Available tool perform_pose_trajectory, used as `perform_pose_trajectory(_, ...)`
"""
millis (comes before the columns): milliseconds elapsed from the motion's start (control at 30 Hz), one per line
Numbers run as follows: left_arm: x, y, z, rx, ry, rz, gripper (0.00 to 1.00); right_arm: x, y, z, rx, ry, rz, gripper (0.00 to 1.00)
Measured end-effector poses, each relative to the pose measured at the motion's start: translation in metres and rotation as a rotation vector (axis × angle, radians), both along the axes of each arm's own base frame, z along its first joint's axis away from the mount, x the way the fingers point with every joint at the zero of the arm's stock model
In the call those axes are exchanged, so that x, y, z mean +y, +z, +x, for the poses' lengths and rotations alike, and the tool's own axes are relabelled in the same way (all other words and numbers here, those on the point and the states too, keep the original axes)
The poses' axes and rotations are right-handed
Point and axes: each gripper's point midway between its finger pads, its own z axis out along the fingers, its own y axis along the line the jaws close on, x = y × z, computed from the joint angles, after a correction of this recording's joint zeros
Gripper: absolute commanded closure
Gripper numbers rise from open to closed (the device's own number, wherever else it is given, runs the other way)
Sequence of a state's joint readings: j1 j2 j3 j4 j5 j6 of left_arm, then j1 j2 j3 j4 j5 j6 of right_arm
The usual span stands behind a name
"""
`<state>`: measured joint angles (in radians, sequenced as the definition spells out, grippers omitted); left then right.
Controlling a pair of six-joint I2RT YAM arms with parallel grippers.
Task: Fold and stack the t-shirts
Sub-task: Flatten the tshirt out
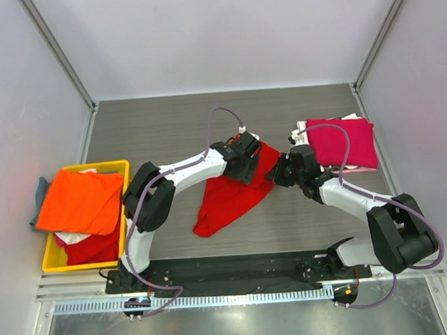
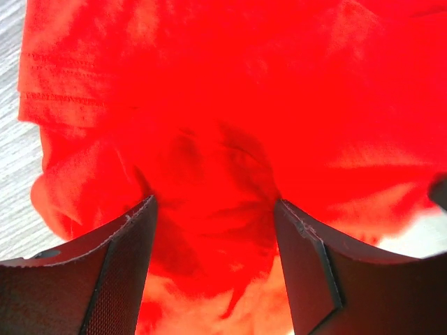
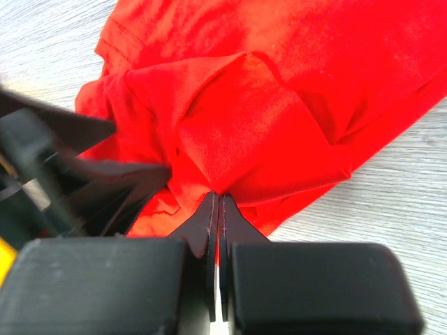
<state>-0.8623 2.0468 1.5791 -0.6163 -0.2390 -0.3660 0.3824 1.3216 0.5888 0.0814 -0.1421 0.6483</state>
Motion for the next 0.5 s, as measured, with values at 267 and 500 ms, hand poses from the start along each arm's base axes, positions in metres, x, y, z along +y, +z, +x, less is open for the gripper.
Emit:
perform_pose_trajectory(267,-0.011,0.042,-0.001,-0.043,-0.03,-0.11,0.35,-0.007,-0.009,-0.006,0.008,-0.02,-0.015,0.99)
perform_pose_trajectory(500,-0.028,0.043,0.012,-0.052,-0.035,-0.125,0.37,-0.01,-0.008,-0.009,-0.005,-0.035,-0.01,0.99)
